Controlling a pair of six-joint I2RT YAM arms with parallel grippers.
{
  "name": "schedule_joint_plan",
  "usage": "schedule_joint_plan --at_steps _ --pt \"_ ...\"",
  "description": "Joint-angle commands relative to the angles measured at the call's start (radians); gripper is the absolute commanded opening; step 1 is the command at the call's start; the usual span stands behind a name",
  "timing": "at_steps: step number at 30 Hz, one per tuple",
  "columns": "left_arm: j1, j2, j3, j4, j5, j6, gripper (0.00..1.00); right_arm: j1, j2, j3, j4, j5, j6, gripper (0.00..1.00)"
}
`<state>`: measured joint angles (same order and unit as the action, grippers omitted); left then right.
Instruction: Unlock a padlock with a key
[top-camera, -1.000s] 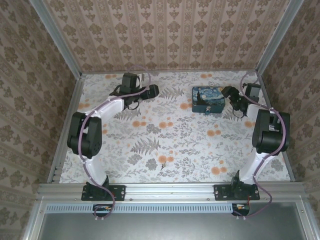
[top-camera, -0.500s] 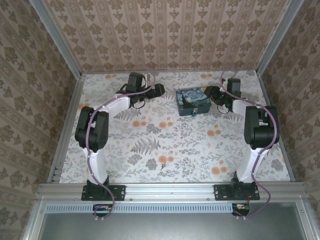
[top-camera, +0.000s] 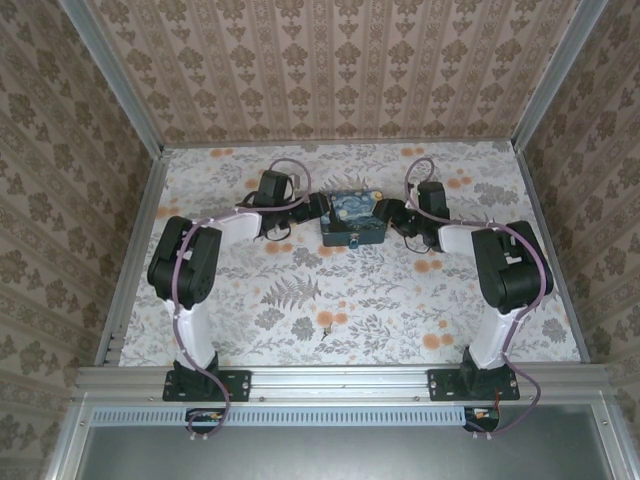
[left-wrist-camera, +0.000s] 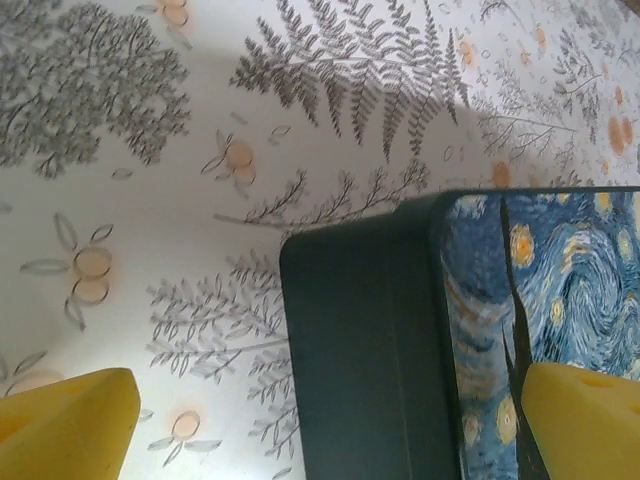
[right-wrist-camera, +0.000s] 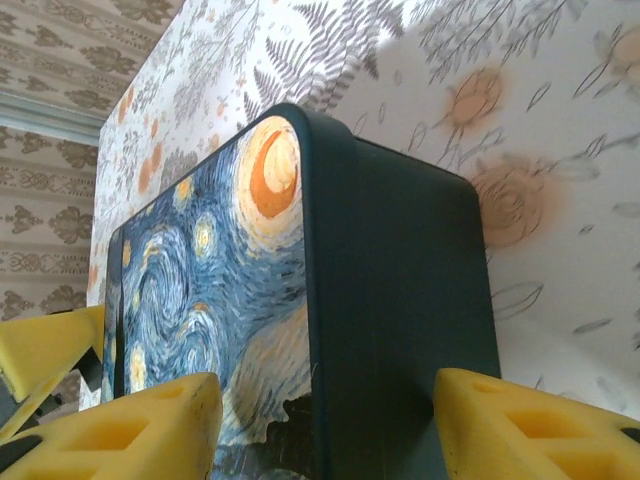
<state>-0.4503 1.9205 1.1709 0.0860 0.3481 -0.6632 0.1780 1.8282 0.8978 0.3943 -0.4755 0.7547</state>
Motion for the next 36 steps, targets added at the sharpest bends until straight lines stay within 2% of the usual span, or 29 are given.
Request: schedule_joint_plan --at_steps 1,8,11,24,31,36 --pt "0.001 -0.063 -0.024 0.075 -0.002 -0.022 1.00 0.034 -0.047 -0.032 0.069 0.034 0.049 0.60" --pt "0.000 -0.082 -0.071 0.137 0.025 -0.062 1.00 0.084 -0.052 -0.042 0.081 0.061 0.070 0.62" --pt "-0.031 -0.084 -0.075 0.157 0.039 -0.082 1.00 0.083 -0.047 -0.032 0.073 0.067 0.071 0.64" --pt "-0.057 -0.090 -0.097 0.184 0.046 -0.113 1.00 0.055 -0.076 -0.009 0.009 0.077 0.060 0.69" --pt "-0.022 -0.157 -0.144 0.172 0.003 -0.103 1.00 0.026 -0.191 -0.068 -0.048 0.108 0.025 0.70" --pt "0.028 -0.248 -0.189 0.112 -0.011 -0.076 1.00 0.031 -0.323 -0.117 -0.191 0.121 -0.056 0.69"
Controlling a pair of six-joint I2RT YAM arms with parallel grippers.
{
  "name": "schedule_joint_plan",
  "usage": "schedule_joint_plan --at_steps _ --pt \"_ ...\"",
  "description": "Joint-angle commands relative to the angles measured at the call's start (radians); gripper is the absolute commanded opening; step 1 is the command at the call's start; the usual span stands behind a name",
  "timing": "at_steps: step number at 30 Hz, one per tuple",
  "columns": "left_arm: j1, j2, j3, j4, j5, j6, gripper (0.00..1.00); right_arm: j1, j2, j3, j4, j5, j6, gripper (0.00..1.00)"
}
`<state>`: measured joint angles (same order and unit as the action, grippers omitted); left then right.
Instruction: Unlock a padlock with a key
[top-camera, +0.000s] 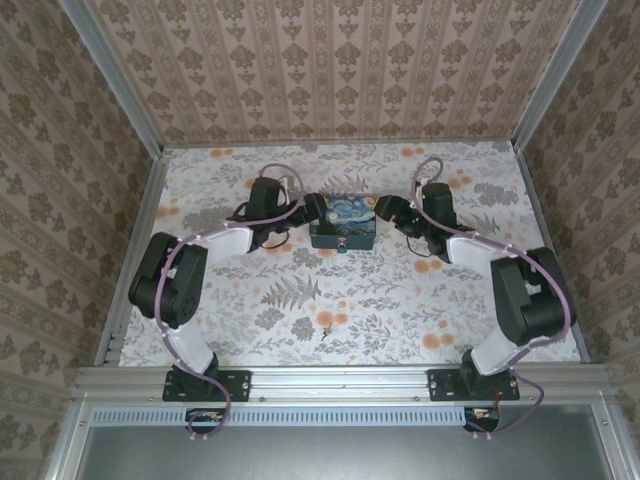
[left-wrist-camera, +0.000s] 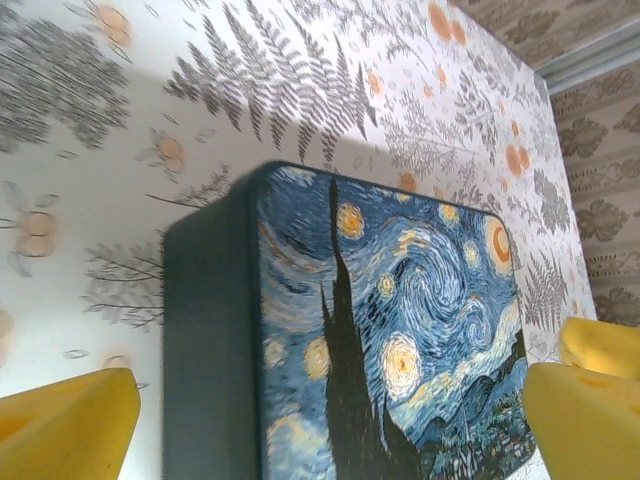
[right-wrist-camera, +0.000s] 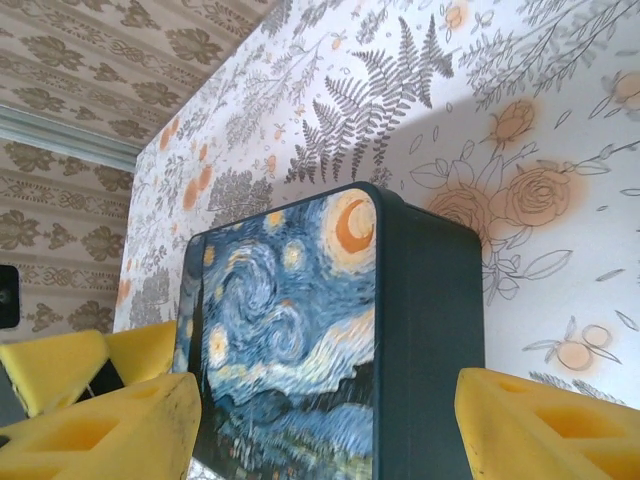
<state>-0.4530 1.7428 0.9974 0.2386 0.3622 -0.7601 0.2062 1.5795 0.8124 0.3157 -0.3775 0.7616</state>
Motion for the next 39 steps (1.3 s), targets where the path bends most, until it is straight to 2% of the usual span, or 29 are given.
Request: schedule_joint_plan --at_steps 1,8,14,18,21,24,26,31,33,37,39 --pt "0.035 -0.084 -0.015 -0.065 -0.025 0.031 1.00 0.009 -0.097 -0.042 -0.139 0.022 -0.076 0.69" --pt "0.047 -0.167 -0.027 -0.232 -0.023 0.105 1.00 0.138 -0.250 -0.098 -0.362 0.086 -0.194 0.68" --pt "0.003 -0.250 -0.023 -0.505 -0.065 0.299 1.00 0.179 -0.288 -0.168 -0.353 0.145 -0.177 0.68" --pt "-0.131 -0.279 -0.011 -0.689 -0.125 0.426 0.98 0.174 -0.261 -0.164 -0.341 0.172 -0.169 0.69" --pt "-0.219 -0.286 -0.020 -0.755 -0.168 0.454 0.97 0.168 -0.231 -0.137 -0.350 0.183 -0.170 0.75" --pt "-0.304 -0.286 -0.036 -0.792 -0.206 0.461 0.94 0.145 -0.209 -0.107 -0.361 0.183 -0.171 0.85" --pt "-0.353 -0.285 -0.046 -0.812 -0.234 0.464 0.93 0.128 -0.204 -0.091 -0.362 0.178 -0.171 0.99" --pt "-0.453 -0.271 -0.064 -0.838 -0.250 0.472 0.84 0.072 -0.207 -0.059 -0.359 0.196 -0.153 1.00" --pt "-0.483 -0.266 -0.070 -0.840 -0.238 0.475 0.81 0.027 -0.207 -0.071 -0.314 0.159 -0.117 0.99" --pt "-0.540 -0.251 -0.083 -0.833 -0.209 0.454 0.75 -0.108 -0.163 -0.160 -0.072 -0.070 0.020 1.00" --pt "-0.561 -0.254 -0.094 -0.824 -0.211 0.440 0.73 -0.135 -0.134 -0.190 0.026 -0.137 0.060 1.00"
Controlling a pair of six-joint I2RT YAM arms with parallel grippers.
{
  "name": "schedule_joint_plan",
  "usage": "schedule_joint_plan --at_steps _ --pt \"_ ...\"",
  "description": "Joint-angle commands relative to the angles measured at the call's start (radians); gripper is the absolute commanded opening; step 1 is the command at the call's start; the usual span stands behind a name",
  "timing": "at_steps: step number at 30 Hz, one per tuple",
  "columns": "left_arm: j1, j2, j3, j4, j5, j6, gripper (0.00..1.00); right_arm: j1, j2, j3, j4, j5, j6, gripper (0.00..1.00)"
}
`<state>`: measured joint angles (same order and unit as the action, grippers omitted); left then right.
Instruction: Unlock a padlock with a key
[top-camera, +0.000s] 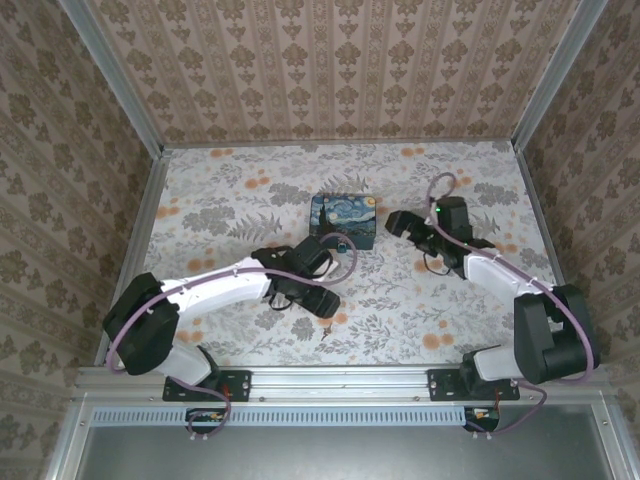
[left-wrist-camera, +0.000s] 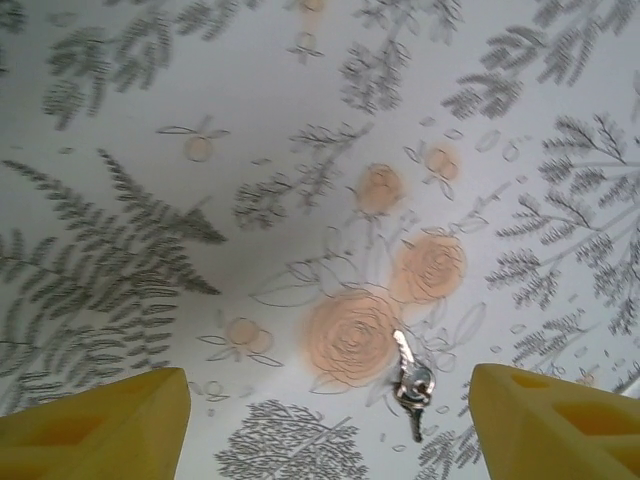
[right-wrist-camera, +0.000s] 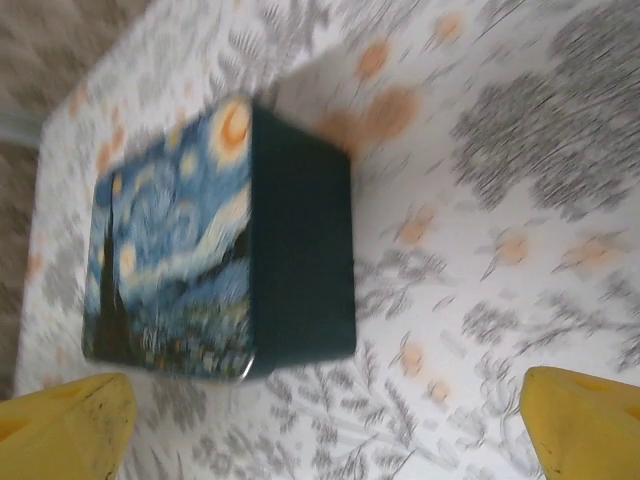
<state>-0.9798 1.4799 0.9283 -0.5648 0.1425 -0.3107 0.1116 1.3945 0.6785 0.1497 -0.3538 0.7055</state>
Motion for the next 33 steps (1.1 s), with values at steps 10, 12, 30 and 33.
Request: schedule_joint_plan --at_steps 10,12,30,33 --pt "-0.113 0.066 -0.060 0.061 0.006 -0.062 0.64 -0.041 0.127 -0.079 0.261 -0.188 0.150 0.99" --pt "-0.120 0.087 -0.059 0.074 0.008 -0.067 0.61 -0.041 0.128 -0.079 0.251 -0.176 0.154 0.99" --pt "-0.165 0.137 -0.075 0.074 -0.102 -0.062 0.49 -0.020 0.003 -0.028 0.038 0.001 0.001 0.98" --pt "-0.175 0.137 -0.077 0.069 -0.118 -0.062 0.48 -0.008 0.003 -0.023 0.016 0.025 -0.014 0.98"
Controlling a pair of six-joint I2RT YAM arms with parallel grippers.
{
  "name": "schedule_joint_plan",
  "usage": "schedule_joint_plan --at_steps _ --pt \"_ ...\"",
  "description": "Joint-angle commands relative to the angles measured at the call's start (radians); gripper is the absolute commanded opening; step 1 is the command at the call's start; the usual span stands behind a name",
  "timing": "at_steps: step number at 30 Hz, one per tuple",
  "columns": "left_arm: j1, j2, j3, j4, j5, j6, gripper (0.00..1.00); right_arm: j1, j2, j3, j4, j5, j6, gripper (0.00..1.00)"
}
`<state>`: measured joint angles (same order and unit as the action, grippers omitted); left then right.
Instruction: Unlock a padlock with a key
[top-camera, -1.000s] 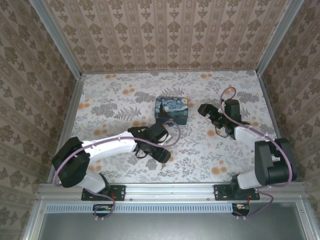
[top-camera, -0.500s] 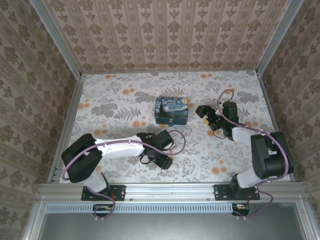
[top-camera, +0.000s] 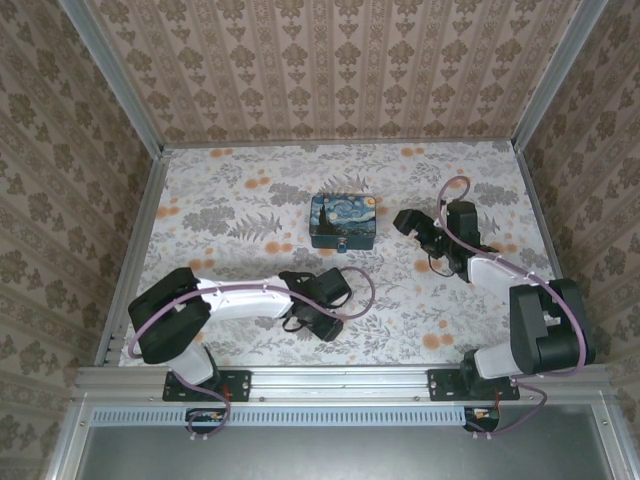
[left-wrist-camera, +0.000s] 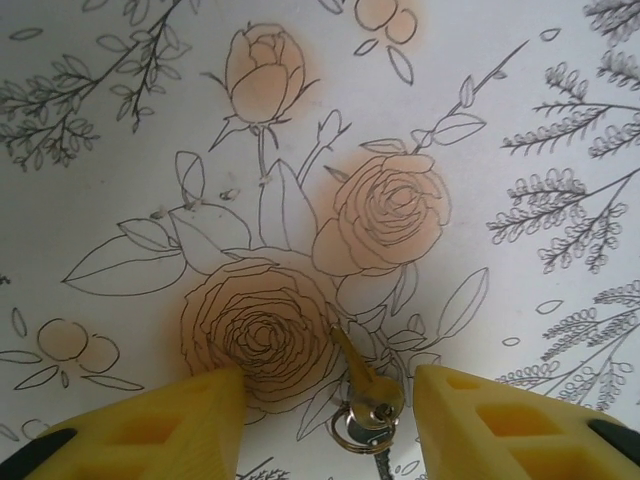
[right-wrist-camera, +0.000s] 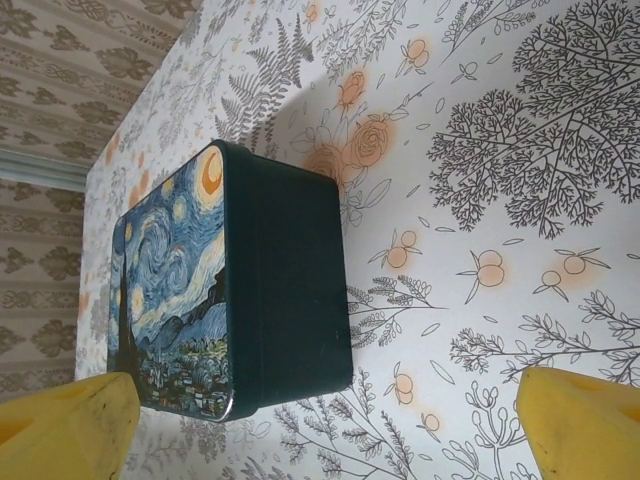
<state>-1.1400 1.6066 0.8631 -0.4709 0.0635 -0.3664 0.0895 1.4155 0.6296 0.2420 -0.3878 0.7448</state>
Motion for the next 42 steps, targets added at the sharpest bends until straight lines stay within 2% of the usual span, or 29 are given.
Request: schedule_joint_plan --at_steps 1,5,13,19,25,33,38,42 --pt "-0.017 0.011 -0.014 -0.026 -0.041 -0.005 0.48 0.017 -0.018 0.025 -0.079 0.062 -0.053 0.97" --pt "-0.023 0.017 -0.016 -0.019 -0.043 -0.007 0.47 0.032 -0.018 0.037 -0.092 0.077 -0.056 0.98" --pt "-0.040 0.010 -0.027 -0.015 -0.039 -0.017 0.41 0.055 -0.009 0.103 -0.210 0.205 -0.049 1.00" --pt "-0.071 -0.002 -0.037 -0.018 -0.063 -0.042 0.43 0.056 -0.002 0.112 -0.207 0.205 -0.041 1.00" --pt "-0.079 0.003 -0.053 -0.011 -0.067 -0.057 0.40 0.056 0.013 0.117 -0.204 0.201 -0.025 0.99" --pt "-0.083 -0.006 -0.067 -0.002 -0.065 -0.068 0.16 0.056 0.036 0.138 -0.211 0.190 -0.011 1.00" --pt "-0.067 -0.002 -0.060 0.007 -0.088 -0.062 0.01 0.056 0.049 0.141 -0.177 0.134 0.013 0.99" --pt "-0.019 -0.005 -0.054 0.033 -0.095 -0.044 0.00 0.061 0.065 0.126 -0.101 0.056 0.052 1.00"
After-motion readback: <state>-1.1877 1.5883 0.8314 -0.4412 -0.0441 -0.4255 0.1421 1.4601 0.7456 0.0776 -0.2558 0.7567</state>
